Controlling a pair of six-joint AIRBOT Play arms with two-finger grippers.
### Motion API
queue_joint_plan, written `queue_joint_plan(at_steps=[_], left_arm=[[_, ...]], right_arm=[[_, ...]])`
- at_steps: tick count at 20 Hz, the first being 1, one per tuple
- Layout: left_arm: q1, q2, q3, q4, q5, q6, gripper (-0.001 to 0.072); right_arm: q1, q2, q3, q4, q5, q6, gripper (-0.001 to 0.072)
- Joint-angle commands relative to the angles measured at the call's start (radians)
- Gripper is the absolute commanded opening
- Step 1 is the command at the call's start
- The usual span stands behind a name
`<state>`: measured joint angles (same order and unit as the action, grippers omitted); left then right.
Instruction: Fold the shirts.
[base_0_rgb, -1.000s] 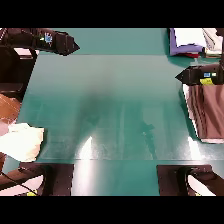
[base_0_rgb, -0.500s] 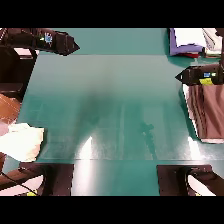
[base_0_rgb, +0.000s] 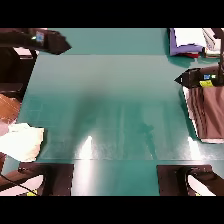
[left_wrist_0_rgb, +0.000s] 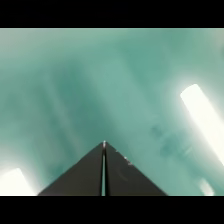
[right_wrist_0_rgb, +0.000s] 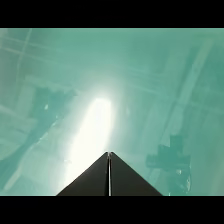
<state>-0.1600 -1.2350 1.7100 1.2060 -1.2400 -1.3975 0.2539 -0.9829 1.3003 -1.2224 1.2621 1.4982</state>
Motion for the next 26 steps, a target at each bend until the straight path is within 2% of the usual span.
queue_joint_plan(at_steps=[1,3,6,7,8,9,10,11,16,19,21,23,26], left_arm=[[0.116,0.087,-0.054,0.146,-0.201,0.009,0.0026],[0.208,0.196,-0.182,0.172,-0.209,0.000,0.0026],[0.317,0.345,-0.424,0.336,-0.282,-0.009,0.0029],[0.345,0.381,-0.509,0.410,-0.299,-0.026,0.0085],[0.368,0.403,-0.591,0.463,-0.298,-0.053,0.0460],[0.383,0.412,-0.661,0.495,-0.292,-0.080,0.0720],[0.396,0.416,-0.729,0.513,-0.279,-0.094,0.0678],[0.403,0.415,-0.801,0.518,-0.262,-0.093,0.0667],[0.404,0.415,-1.058,0.526,-0.129,-0.096,0.0666],[0.404,0.415,-1.099,0.528,-0.133,-0.137,0.0647],[0.404,0.417,-1.092,0.528,-0.152,-0.148,0.0053],[0.404,0.417,-1.036,0.520,-0.170,-0.148,0.0026],[0.394,0.418,-0.780,0.422,-0.207,-0.147,0.0025]], right_arm=[[0.000,0.014,0.001,0.000,0.002,0.000,0.0017],[0.000,0.033,0.001,0.000,-0.004,0.000,0.0017],[0.000,0.064,0.001,-0.005,-0.025,0.000,0.0017],[0.000,0.073,0.001,-0.005,-0.034,0.000,0.0017],[0.000,0.079,0.001,-0.005,-0.041,0.000,0.0017],[0.000,0.081,0.001,-0.004,-0.047,0.000,0.0017],[0.000,0.081,0.001,-0.001,-0.048,0.000,0.0017],[0.000,0.080,0.001,-0.002,-0.048,0.000,0.0017],[0.000,0.080,0.001,-0.002,-0.050,0.000,0.0017],[0.000,0.080,0.001,-0.002,-0.052,0.000,0.0017],[0.000,0.080,0.001,-0.002,-0.052,0.000,0.0017],[0.000,0.080,0.001,-0.002,-0.064,0.000,0.0017],[0.000,0.080,0.031,-0.002,-0.098,0.000,0.0017]])
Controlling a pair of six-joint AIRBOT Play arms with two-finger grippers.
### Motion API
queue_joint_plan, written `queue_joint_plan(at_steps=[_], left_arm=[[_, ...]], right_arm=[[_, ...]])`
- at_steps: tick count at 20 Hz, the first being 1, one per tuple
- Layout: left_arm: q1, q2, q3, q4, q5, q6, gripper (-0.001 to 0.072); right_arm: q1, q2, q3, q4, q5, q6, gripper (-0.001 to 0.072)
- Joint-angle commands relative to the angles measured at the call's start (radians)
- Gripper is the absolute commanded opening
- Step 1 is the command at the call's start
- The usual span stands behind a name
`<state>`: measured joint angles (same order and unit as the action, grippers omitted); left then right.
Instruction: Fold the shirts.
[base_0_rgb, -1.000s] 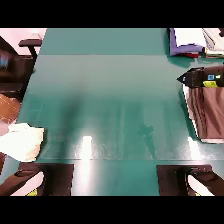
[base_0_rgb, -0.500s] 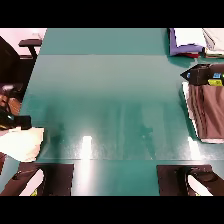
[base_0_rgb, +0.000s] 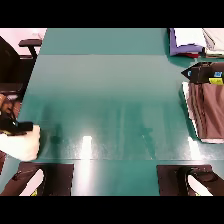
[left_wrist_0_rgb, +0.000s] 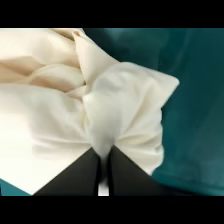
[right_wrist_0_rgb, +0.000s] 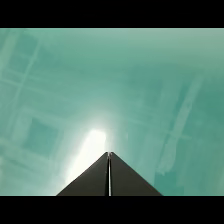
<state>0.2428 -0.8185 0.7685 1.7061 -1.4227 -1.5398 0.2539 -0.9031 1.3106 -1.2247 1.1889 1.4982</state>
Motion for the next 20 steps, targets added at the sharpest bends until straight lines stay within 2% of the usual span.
queue_joint_plan(at_steps=[1,4,7,12,16,18,19,20], left_arm=[[-0.033,0.001,0.266,-0.110,-0.032,-0.005,0.0024],[-0.189,0.001,0.566,-0.179,-0.017,-0.009,0.0023],[-0.415,-0.002,0.749,-0.223,0.045,-0.033,0.0022],[-0.713,-0.119,0.834,-0.217,0.105,-0.034,0.0022],[-0.907,-0.350,0.834,-0.220,0.107,-0.021,0.0024],[-0.974,-0.478,0.834,-0.232,0.157,0.004,0.0028],[-0.990,-0.532,0.834,-0.243,0.196,0.011,0.0135],[-0.992,-0.570,0.834,-0.253,0.229,0.022,0.0486]], right_arm=[[0.000,0.000,0.049,0.000,-0.032,0.000,0.0017],[0.000,0.000,0.146,-0.008,-0.078,0.000,0.0017],[0.000,0.000,0.220,-0.008,-0.125,0.000,0.0017],[0.000,-0.045,0.344,-0.009,-0.104,0.000,0.0017],[0.000,-0.126,0.466,-0.008,-0.027,0.000,0.0017],[0.000,-0.164,0.515,-0.009,0.021,0.000,0.0017],[0.000,-0.179,0.534,-0.009,0.042,0.000,0.0017],[0.000,-0.195,0.550,-0.009,0.068,0.000,0.0017]])
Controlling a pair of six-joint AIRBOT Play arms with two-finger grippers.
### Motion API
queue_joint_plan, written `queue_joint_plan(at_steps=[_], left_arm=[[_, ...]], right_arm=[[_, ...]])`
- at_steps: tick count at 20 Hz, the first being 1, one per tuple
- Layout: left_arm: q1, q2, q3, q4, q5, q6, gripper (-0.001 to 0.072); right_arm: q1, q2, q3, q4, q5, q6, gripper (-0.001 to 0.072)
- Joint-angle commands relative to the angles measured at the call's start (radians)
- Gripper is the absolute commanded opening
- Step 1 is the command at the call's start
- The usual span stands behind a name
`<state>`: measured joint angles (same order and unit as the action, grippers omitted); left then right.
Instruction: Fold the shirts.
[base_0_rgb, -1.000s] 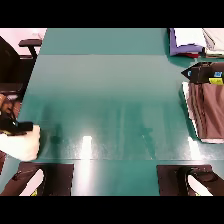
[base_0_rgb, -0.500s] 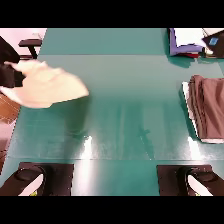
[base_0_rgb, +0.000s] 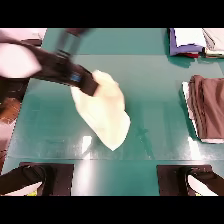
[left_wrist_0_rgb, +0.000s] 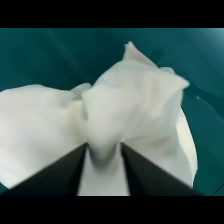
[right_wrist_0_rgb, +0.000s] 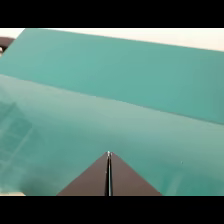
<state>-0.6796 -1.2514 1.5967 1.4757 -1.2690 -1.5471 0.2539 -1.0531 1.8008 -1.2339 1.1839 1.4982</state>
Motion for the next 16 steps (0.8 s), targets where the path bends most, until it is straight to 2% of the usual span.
queue_joint_plan(at_steps=[1,4,7,9,11,15,16], left_arm=[[-0.065,-0.161,0.005,-0.017,0.097,0.029,0.0678],[0.030,-0.171,0.007,0.002,0.087,0.028,0.0673],[0.226,-0.170,-0.003,-0.006,0.049,-0.010,0.0673],[0.352,-0.170,-0.059,-0.124,0.050,-0.023,0.0673],[0.434,-0.170,-0.163,-0.261,0.067,0.019,0.0673],[0.446,-0.171,-0.414,-0.371,0.213,0.063,0.0672],[0.436,-0.175,-0.462,-0.394,0.269,0.068,0.0648]], right_arm=[[0.000,-0.056,0.071,0.000,0.093,0.000,0.0017],[0.000,-0.079,0.077,0.000,0.126,0.000,0.0017],[0.000,-0.090,0.067,0.001,0.136,0.000,0.0017],[0.000,-0.090,0.041,0.001,0.136,0.000,0.0017],[0.000,-0.090,0.015,0.001,0.135,0.000,0.0017],[0.000,-0.090,-0.034,0.003,0.121,0.000,0.0017],[0.000,-0.090,-0.043,0.003,0.121,0.000,0.0017]])
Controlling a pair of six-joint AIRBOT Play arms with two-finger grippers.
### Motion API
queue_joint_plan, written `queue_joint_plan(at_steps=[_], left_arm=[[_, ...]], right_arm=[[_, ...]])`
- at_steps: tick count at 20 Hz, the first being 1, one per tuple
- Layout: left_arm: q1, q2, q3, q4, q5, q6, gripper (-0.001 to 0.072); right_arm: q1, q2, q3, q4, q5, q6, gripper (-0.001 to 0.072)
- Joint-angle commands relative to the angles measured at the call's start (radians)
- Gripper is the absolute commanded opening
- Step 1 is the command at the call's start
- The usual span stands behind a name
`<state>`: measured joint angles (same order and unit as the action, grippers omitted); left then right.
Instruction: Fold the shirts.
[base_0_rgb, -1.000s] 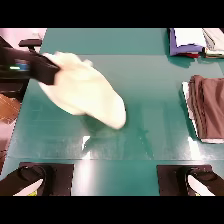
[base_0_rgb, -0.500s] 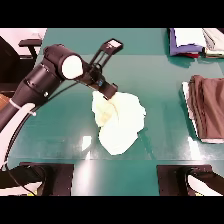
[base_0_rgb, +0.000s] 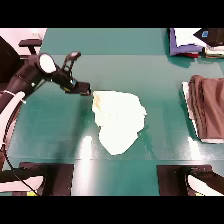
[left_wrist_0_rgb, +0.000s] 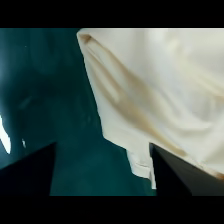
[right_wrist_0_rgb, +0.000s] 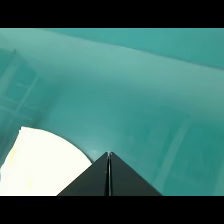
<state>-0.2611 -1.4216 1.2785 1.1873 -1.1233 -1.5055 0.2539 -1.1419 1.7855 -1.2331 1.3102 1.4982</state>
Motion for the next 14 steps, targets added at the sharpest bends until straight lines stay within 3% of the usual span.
queue_joint_plan(at_steps=[1,2,8,9,10,11,14], left_arm=[[0.006,-0.015,-0.175,-0.129,0.163,0.042,0.0579],[-0.010,-0.032,-0.191,-0.148,0.187,0.056,0.0532],[-0.095,-0.111,-0.186,-0.162,0.257,0.063,0.0528],[-0.087,-0.111,-0.168,-0.158,0.239,0.064,0.0357],[-0.074,-0.111,-0.141,-0.148,0.215,0.066,0.0093],[-0.059,-0.111,-0.109,-0.139,0.188,0.066,0.0032],[0.002,-0.110,0.005,-0.087,0.098,0.067,0.0026]], right_arm=[[0.000,-0.001,-0.034,0.002,-0.005,0.000,0.0017],[0.000,-0.001,-0.038,0.003,-0.003,0.000,0.0017],[0.000,0.005,-0.038,0.002,0.034,0.001,0.0017],[0.000,0.004,-0.038,0.001,0.064,0.001,0.0017],[0.000,0.000,-0.041,0.003,0.104,0.001,0.0017],[0.000,0.003,-0.062,0.002,0.136,0.002,0.0017],[-0.011,0.058,-0.258,0.001,0.151,0.041,0.0017]])
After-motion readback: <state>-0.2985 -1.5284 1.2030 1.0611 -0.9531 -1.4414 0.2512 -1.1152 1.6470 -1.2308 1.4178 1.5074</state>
